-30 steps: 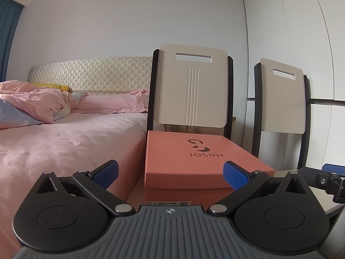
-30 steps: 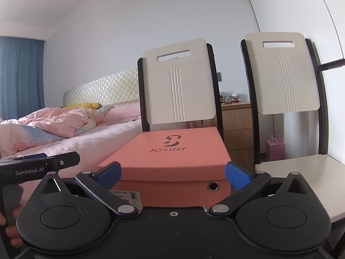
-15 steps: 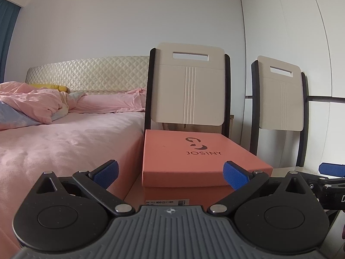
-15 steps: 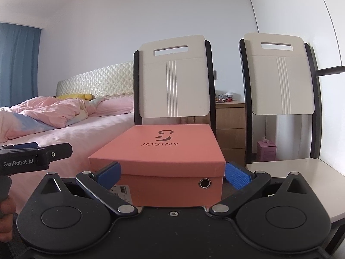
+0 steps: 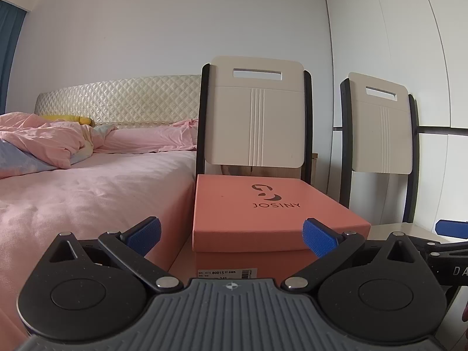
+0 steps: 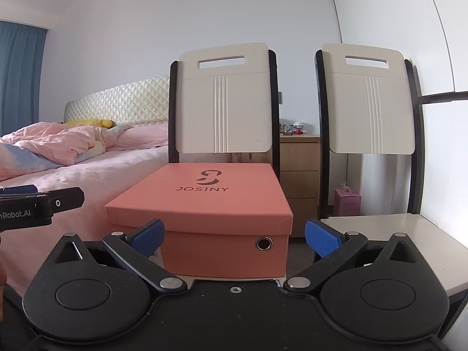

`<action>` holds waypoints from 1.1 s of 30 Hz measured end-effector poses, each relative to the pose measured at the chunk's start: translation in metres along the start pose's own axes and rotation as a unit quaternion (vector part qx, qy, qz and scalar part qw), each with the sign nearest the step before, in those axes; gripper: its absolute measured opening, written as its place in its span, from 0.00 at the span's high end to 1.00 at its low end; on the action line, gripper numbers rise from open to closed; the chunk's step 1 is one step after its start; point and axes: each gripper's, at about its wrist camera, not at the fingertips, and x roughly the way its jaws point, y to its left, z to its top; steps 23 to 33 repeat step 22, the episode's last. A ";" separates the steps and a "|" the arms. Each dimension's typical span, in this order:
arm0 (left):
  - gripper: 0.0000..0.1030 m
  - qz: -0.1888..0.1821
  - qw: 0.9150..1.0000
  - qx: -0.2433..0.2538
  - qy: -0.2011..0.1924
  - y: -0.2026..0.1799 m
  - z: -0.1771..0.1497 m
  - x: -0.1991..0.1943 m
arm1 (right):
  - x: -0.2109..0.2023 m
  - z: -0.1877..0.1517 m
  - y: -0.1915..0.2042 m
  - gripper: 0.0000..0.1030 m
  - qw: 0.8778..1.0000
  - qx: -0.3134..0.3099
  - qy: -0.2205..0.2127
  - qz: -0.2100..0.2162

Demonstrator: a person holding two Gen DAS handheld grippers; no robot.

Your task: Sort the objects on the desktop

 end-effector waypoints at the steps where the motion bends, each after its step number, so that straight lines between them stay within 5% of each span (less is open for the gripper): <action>1: 0.00 0.000 1.000 0.001 0.000 0.000 0.000 0.000 | 0.000 0.000 0.000 0.01 1.000 0.000 0.000 -0.001; 33: 0.00 0.000 1.000 0.010 0.000 -0.001 -0.001 -0.001 | -0.001 0.000 -0.002 0.01 1.000 0.002 -0.002 -0.008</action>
